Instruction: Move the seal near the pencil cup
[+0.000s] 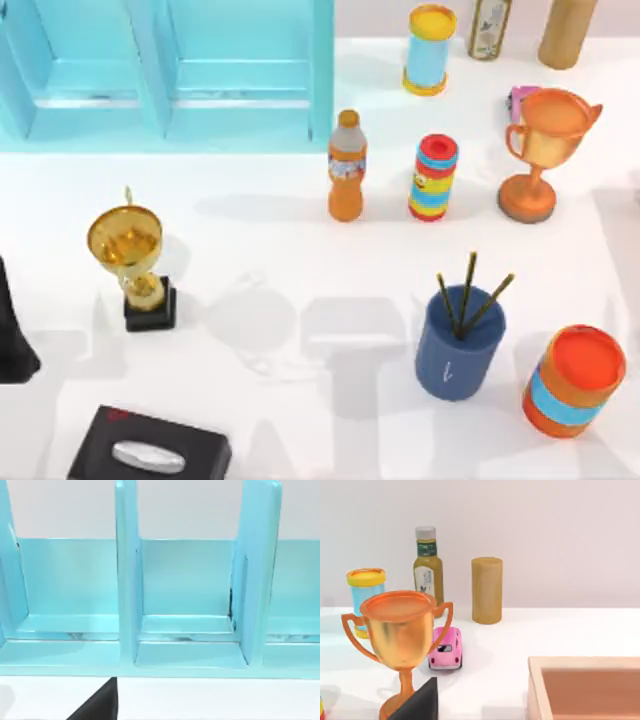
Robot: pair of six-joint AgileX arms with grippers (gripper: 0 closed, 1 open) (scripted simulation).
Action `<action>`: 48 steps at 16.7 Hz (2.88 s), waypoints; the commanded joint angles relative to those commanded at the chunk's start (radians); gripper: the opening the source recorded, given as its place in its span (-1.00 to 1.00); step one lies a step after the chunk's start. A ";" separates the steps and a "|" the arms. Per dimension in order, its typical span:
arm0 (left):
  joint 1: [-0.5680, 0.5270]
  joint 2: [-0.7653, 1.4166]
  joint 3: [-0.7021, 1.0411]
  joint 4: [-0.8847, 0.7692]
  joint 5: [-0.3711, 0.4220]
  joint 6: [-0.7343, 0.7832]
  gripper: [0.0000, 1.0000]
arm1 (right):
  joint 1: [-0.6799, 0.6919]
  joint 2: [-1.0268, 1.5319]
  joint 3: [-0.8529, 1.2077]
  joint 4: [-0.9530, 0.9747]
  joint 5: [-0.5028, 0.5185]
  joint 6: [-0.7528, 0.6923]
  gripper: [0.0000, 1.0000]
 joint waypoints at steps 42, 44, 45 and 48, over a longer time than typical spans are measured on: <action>0.267 1.886 1.356 -1.032 0.001 0.292 1.00 | 0.000 0.000 0.000 0.000 0.000 0.000 1.00; 0.269 1.904 1.296 -0.957 0.001 0.294 1.00 | 0.000 0.000 0.000 0.000 0.000 0.000 1.00; 0.269 1.911 1.277 -0.935 0.001 0.295 1.00 | 0.000 0.000 0.000 0.000 0.000 0.000 1.00; 0.270 1.914 1.265 -0.923 0.001 0.295 1.00 | 0.000 0.000 0.000 0.000 0.000 0.000 1.00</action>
